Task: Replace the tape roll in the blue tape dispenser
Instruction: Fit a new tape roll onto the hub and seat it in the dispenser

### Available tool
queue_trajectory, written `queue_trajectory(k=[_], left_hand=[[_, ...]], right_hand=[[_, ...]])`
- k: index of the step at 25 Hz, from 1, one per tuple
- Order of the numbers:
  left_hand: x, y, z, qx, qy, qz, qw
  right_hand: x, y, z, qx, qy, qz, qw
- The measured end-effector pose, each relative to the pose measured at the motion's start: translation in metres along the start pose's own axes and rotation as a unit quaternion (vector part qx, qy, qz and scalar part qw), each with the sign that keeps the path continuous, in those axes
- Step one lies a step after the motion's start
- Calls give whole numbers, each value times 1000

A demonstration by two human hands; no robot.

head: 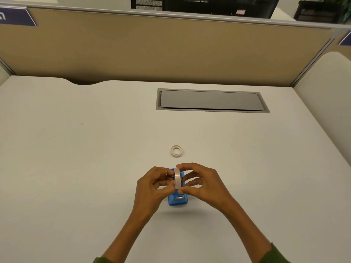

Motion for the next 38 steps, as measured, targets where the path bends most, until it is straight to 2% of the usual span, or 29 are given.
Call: queue_trajectory(k=[3,8,17,22,25,28,32,38], left_hand=[[-5,3,1,-5,1,-8,1000],[-8,0,1,-15,-12,7,1000],[-10,-2,11,-120,-9,2,993],[1,2,25,-75,7,35,997],[4,0,34,-81,45,91,992],[3,-8,31,-94,36,140,985],[-5,-19,26,-108,-9,141,984],[-8,-20,32,-136,-16,127,982]], right_hand=[[-2,8,-2,3,4,-30,1000],[-5,10,-6,85,23,-99,991],[-21,9,-17,151,27,-151,977],[-28,3,-24,166,32,-150,974],[-30,2,-26,163,37,-147,975],[-29,1,-29,151,43,-146,977],[-27,-2,-31,116,38,-136,983],[-28,-5,-31,43,8,-118,992]])
Point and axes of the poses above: each hand's wrist, its own x-axis away from the middle knuckle, its own y-axis out of the back of the hand, z = x × y, the point moved 7 cm from there along -x, towards the middle knuckle, and after that the axes turned 15 degrees about -y, right-handed, at the moved point
